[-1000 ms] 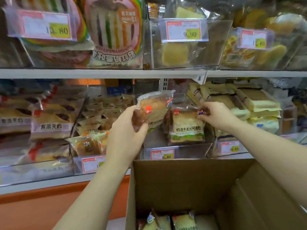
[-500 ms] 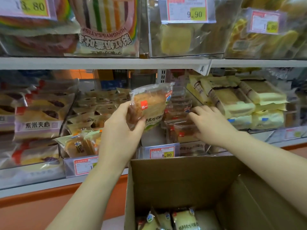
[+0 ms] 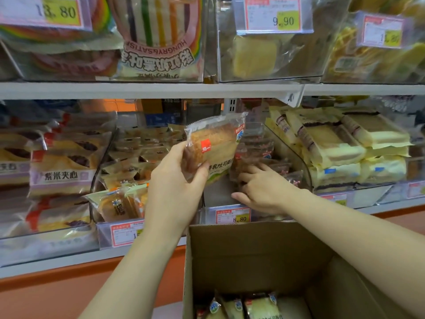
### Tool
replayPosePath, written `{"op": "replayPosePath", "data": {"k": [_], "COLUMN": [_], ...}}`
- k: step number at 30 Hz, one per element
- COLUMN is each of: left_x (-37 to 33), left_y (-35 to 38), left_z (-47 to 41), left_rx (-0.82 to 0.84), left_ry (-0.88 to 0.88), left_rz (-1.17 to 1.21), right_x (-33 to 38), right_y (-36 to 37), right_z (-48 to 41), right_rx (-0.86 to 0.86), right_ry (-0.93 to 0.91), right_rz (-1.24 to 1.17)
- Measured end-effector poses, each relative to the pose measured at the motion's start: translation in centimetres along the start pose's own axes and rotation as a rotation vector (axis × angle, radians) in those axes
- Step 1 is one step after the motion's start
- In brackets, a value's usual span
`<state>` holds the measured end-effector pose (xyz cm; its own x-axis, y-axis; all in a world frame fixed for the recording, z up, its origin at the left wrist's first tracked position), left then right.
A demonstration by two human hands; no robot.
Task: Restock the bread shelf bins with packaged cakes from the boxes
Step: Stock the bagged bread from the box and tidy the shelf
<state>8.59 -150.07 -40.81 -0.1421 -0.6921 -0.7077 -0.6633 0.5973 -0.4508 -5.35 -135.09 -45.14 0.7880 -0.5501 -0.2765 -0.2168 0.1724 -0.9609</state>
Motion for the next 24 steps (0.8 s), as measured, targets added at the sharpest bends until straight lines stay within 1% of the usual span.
{"op": "replayPosePath", "data": {"k": [4, 6, 9, 11, 14, 16, 18, 19, 20, 22, 24], "left_x": [0.3, 0.5, 0.8, 0.9, 0.7, 0.6, 0.6, 0.6, 0.6, 0.5, 0.4], "left_y": [-0.4, -0.7, -1.1, -1.2, -1.1, -1.0, -1.0, -1.1, -1.1, -0.9, -0.7], "left_z": [0.0, 0.0, -0.2, -0.2, -0.2, -0.2, -0.2, -0.2, -0.2, -0.3, -0.3], "left_rx": [0.001, -0.009, -0.028, -0.031, -0.018, -0.01, -0.012, -0.013, -0.009, 0.003, 0.021], "left_ry": [-0.007, -0.01, -0.035, -0.053, -0.056, -0.053, -0.048, -0.045, -0.036, 0.005, 0.044], "left_rz": [0.001, 0.006, 0.027, 0.04, 0.048, 0.051, 0.048, 0.047, 0.04, -0.024, -0.125], "right_x": [-1.1, -1.3, -0.8, -1.0, -2.1, -2.6, -2.8, -2.7, -2.7, -2.6, -1.8], "right_y": [0.2, 0.4, -0.2, -0.3, 0.5, 1.0, 0.6, 0.0, -1.0, -3.3, -5.6], "right_z": [0.7, 0.7, 0.2, -0.5, -1.6, -2.1, -2.1, -1.8, -1.4, -0.4, 1.0], "right_rx": [-0.038, -0.022, -0.085, -0.108, 0.02, 0.095, 0.109, 0.06, -0.034, -0.305, -0.521], "right_ry": [0.025, 0.014, 0.019, 0.092, 0.226, 0.255, 0.261, 0.258, 0.253, 0.228, 0.185], "right_rz": [0.014, 0.014, -0.062, -0.13, -0.136, -0.107, -0.204, -0.309, -0.421, -0.59, -0.731]}}
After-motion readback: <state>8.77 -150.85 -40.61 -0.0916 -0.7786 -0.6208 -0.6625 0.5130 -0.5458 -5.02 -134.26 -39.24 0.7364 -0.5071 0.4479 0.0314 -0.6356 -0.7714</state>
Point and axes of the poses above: each hand's wrist, its own z-axis away from the middle knuckle, its own y-axis out of the palm, x = y × z, the point moved 2 cm from there along -z, towards the middle knuckle, and after that the axes turned 4 degrees about -z, right-handed, at the moved point
